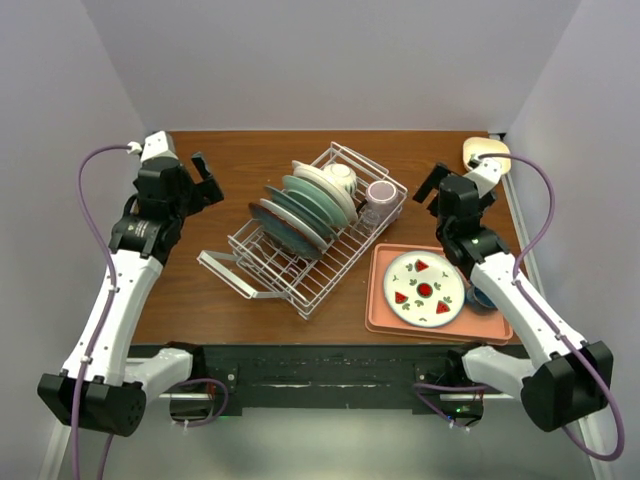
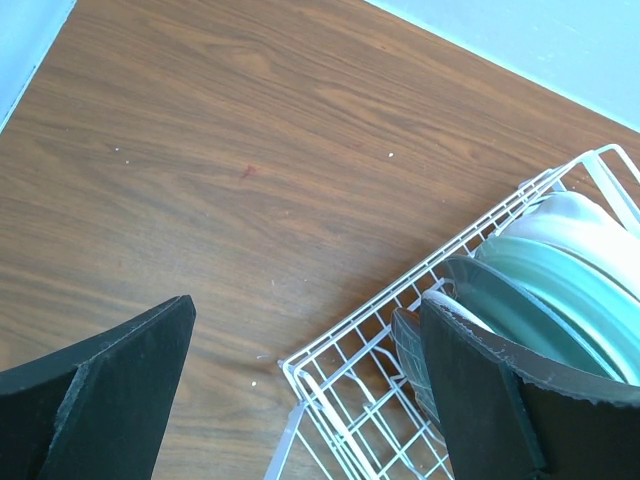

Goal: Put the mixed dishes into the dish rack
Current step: Move the dish rack

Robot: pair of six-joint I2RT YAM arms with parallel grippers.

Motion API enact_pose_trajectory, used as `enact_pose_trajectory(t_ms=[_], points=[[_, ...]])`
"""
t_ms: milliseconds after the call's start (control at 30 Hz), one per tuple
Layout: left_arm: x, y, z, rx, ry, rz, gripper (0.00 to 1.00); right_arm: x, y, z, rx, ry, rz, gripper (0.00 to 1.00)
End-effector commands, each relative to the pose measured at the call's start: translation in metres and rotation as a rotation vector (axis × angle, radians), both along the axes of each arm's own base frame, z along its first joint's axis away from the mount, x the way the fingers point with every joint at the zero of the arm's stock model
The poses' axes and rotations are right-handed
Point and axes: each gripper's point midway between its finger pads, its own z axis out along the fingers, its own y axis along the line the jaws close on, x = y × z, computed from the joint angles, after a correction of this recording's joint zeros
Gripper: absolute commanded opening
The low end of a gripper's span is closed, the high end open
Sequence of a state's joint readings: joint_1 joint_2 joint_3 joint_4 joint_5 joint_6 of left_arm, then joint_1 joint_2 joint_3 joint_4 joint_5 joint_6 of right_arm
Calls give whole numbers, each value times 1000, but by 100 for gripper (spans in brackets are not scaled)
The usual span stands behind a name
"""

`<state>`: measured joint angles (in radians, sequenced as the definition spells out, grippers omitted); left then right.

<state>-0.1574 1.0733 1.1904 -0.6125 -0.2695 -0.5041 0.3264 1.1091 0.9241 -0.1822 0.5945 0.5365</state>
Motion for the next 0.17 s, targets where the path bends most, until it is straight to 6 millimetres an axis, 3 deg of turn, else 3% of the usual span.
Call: enact_pose_trajectory(t_ms=[0,133], points=[[5,5,12,24,-62,5,100,-9,-21,6,5,-38,-117,99],[6,2,10,34,-58,-22,100,-10,-24,4,4,-35,-129,99]])
